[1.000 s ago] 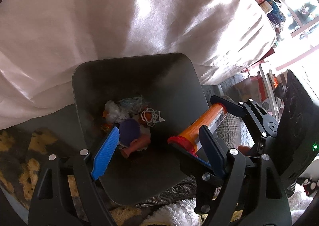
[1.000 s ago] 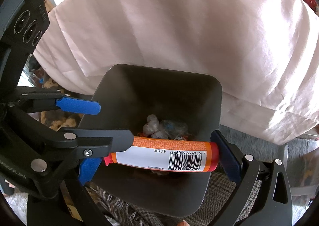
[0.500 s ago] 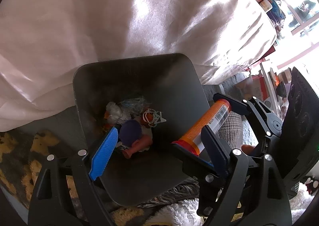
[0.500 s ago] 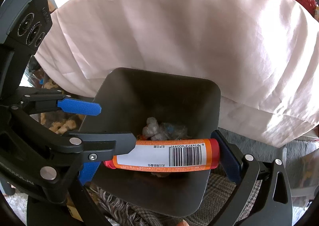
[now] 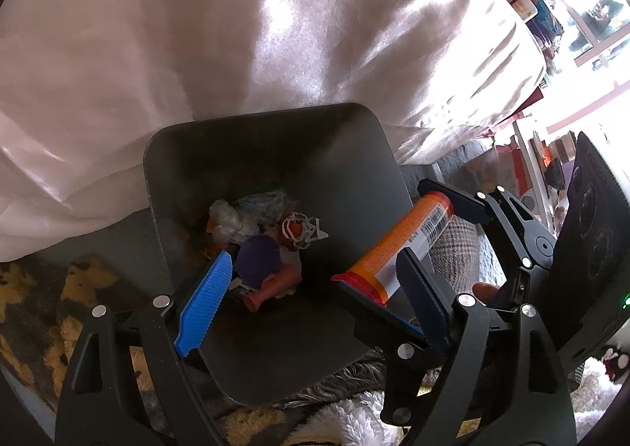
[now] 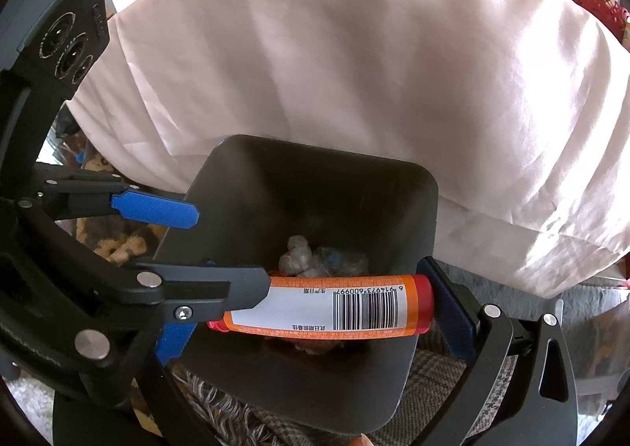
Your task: Collect trash
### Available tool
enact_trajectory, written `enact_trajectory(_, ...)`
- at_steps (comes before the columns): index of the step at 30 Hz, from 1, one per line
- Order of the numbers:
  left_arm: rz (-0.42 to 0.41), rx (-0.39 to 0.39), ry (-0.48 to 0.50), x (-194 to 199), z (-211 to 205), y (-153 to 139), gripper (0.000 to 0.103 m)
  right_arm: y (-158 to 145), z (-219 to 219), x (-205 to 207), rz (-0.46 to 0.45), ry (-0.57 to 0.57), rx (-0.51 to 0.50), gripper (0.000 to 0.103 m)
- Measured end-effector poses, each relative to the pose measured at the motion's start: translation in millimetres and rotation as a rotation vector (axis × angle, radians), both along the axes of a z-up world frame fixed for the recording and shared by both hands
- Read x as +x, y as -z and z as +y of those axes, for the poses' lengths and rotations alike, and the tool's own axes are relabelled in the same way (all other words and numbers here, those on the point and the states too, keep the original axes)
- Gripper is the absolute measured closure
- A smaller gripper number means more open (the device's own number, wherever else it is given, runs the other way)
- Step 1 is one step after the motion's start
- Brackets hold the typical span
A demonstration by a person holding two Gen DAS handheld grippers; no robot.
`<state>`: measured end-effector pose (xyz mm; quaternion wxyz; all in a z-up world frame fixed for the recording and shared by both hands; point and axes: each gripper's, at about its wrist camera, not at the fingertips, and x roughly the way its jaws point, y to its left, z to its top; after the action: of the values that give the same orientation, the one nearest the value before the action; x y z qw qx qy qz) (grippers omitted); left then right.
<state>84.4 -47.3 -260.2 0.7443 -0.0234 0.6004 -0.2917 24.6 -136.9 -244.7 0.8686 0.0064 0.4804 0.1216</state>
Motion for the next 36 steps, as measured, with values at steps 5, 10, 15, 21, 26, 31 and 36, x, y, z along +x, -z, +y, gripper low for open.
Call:
enact_trajectory(5, 0.007, -0.005, 0.004, -0.5, 0.0, 1.5, 0.021, -0.2, -0.4, -1.4, -0.002, -0.001, -0.003, 0.002)
enact_trajectory(10, 0.005, 0.003, 0.005, 0.0, -1.2, 2.1, 0.020, 0.2, 1.5, -3.6, -0.004, -0.009, -0.012, 0.002)
enact_trajectory(15, 0.008, 0.004, 0.015, -1.8, -3.0, 3.5, 0.019, 0.6, 3.2, -3.8, -0.010, -0.010, -0.017, 0.002)
enact_trajectory(21, -0.007, 0.002, -0.013, 1.4, 1.6, 2.3, 0.018, -1.0, 6.6, -4.9, -0.026, -0.025, -0.019, 0.002)
enact_trajectory(26, -0.019, 0.040, -0.006, 5.9, 4.3, -0.1, 0.019, -6.6, 11.2, -6.3, -0.056, -0.043, -0.024, 0.002)
enact_trajectory(31, 0.005, 0.044, 0.024, 5.6, 0.9, 7.6, 0.019, -8.9, 13.8, -4.9, -0.065, -0.051, -0.015, 0.003)
enact_trajectory(36, 0.017, 0.052, 0.011, 9.2, 2.2, 14.0, 0.019, -13.3, 16.3, -4.5, -0.075, -0.064, -0.021, 0.003)
